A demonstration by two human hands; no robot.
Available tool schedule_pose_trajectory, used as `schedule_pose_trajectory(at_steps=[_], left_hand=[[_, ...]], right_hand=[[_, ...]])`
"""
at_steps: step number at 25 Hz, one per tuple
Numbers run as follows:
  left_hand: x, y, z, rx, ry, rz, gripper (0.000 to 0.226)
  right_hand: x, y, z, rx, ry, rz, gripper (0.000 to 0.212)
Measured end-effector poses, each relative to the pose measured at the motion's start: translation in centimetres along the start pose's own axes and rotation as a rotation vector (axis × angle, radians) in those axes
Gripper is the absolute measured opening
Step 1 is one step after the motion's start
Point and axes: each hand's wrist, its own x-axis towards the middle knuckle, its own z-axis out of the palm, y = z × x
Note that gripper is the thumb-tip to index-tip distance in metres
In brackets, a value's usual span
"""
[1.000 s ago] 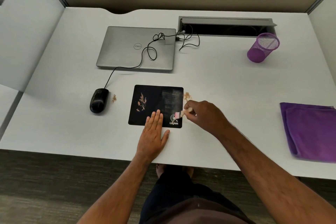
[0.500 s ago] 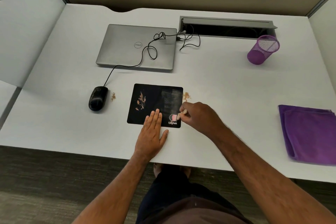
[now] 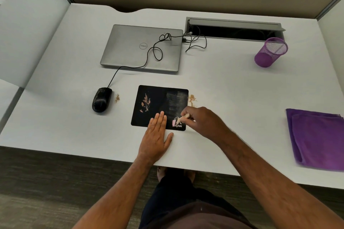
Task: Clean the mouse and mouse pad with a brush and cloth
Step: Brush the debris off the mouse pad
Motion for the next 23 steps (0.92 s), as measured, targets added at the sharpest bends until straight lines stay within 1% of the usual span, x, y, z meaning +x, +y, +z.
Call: schedule_pose_trajectory(at_steps=[5, 8, 9, 12, 14, 16, 18, 21, 23], left_hand=[[-0.1, 0.0, 0.1, -0.007, 0.003, -0.004, 0.077], [-0.1, 0.0, 0.1, -0.010, 0.004, -0.006, 0.078], [0.0, 0.1, 0.1, -0.008, 0.001, -0.006, 0.078], [0.0, 0.1, 0.1, 0.002, -0.002, -0.006, 0.077], [0.0, 0.0, 0.1, -0.004, -0.006, -0.005, 0.078], [0.0, 0.0, 0.0, -0.015, 0.001, -0.002, 0.078], [-0.1, 0.1, 0.0, -0.021, 0.010, 0.002, 0.078], [-0.1, 0.1, 0.0, -0.027, 0.005, 0.000, 0.078], [-0.1, 0.1, 0.0, -0.026, 0.009, 0.000, 0.077]], right_hand=[[-0.3, 1.4, -2.1, -0.150, 0.032, 0.107, 0.011], [0.1, 1.0, -2.5, -0.074, 0.105, 0.059, 0.010], [0.2, 0.5, -2.2, -0.044, 0.104, 0.030, 0.010], [0.2, -0.2, -0.8, -0.042, 0.017, -0.025, 0.011], [-0.1, 0.3, -0.7, -0.082, -0.001, 0.013, 0.010], [-0.3, 1.2, -1.4, -0.114, 0.018, 0.084, 0.011], [-0.5, 2.0, -2.1, -0.094, 0.044, 0.114, 0.011], [-0.4, 1.8, -2.2, -0.002, 0.095, 0.055, 0.010], [-0.2, 1.2, -1.4, 0.027, 0.061, 0.017, 0.012]])
